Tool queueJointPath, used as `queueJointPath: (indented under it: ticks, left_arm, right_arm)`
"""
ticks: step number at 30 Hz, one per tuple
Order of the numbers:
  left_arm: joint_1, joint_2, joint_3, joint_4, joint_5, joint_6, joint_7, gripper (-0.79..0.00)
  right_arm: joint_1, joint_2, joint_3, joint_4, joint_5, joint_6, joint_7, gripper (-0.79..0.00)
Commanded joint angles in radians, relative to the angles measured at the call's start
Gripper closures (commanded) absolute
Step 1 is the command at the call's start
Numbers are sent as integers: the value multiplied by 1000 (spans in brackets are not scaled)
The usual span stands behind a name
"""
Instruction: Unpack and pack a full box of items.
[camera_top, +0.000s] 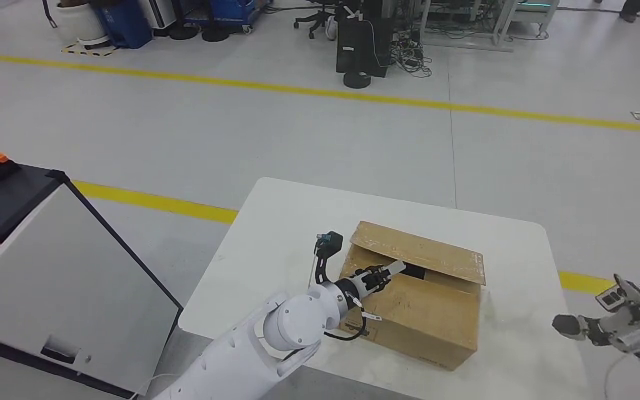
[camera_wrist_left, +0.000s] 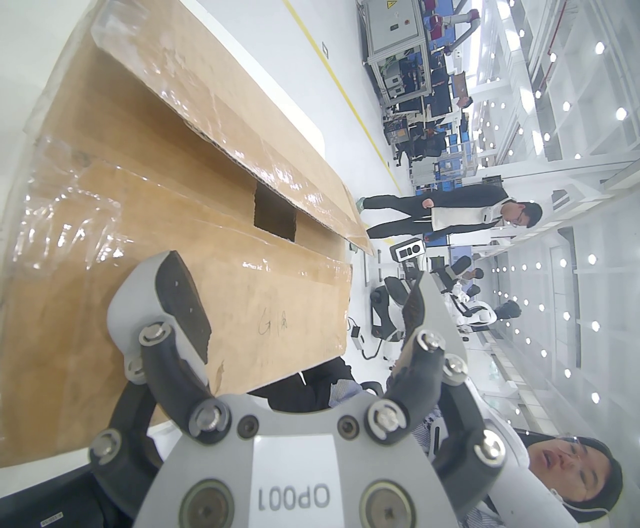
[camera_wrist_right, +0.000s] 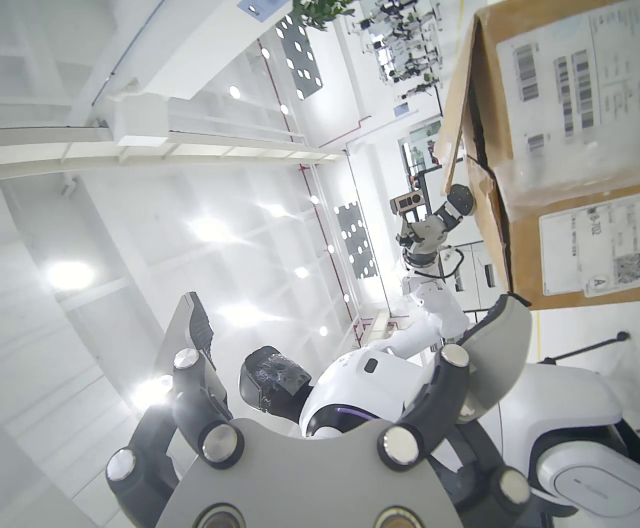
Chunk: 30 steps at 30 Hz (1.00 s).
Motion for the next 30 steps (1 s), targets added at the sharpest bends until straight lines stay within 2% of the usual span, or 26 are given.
queueJointPath:
  ticks: [1, 8, 11, 16, 22, 24, 26, 30]
  left_arm:
    - [0, 0, 0, 0, 0, 0, 0, -785]
    - [0, 0, 0, 0, 0, 0, 0, -785]
    - [20, -2, -5, -7, -22, -73, -12, -785]
    - [45, -9, 10, -42, 41, -101, 41, -785]
    - [85, -8, 0, -140, 177, -106, 140, -785]
    - [88, -7, -1, -148, 221, -137, 152, -785]
    - [82, -12, 4, -134, 238, -207, 156, -785]
    - [39, -33, 7, -28, 195, -357, 177, -785]
  right_arm:
    - [12, -17, -5, 45, 44, 7, 0, -785]
    - [80, -61, -11, 166, 53, 18, 0, -785]
    - [100, -73, -7, 184, 37, 33, 0, -785]
    - [113, -88, 7, 203, -3, 47, 0, -785]
    - [111, -103, 24, 222, -38, 51, 0, -785]
    - [111, -108, 30, 228, -49, 55, 0, -785]
    - [112, -113, 35, 234, -59, 61, 0, -785]
    - [112, -121, 50, 241, -77, 67, 0, -785]
